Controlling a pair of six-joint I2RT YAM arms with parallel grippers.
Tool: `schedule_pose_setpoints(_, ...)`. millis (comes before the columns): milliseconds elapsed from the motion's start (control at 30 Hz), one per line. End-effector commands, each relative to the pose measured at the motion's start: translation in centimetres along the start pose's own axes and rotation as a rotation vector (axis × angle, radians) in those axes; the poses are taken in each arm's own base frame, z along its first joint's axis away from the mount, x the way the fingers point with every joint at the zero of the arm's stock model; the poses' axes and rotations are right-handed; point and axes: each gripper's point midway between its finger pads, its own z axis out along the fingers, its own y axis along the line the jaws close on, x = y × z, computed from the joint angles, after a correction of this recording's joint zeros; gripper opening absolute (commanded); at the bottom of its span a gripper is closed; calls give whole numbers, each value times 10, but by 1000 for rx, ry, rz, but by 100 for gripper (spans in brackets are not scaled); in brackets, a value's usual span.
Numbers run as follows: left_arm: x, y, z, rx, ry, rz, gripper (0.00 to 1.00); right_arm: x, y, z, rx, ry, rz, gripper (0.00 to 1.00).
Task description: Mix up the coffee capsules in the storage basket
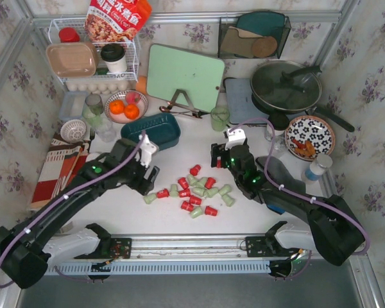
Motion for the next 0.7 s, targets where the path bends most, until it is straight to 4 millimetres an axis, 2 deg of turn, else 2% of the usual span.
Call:
schedule_pose_setpoints(0, 10, -3, 16, -6, 67, 161, 82, -13, 0, 0, 7, -58, 37, 85)
schedule_pose_setpoints(267, 39, -10, 51, 17, 251, 274, 81, -18, -1, -7, 4, -88, 59, 86)
schedule_pose_setpoints(567, 61, -11, 69, 32, 349, 319, 81, -20, 0, -8, -4, -89, 61, 86)
schedule_pose_setpoints(667, 72, -20, 77, 84, 403, 343, 75, -19, 2, -8, -17, -86, 60, 86)
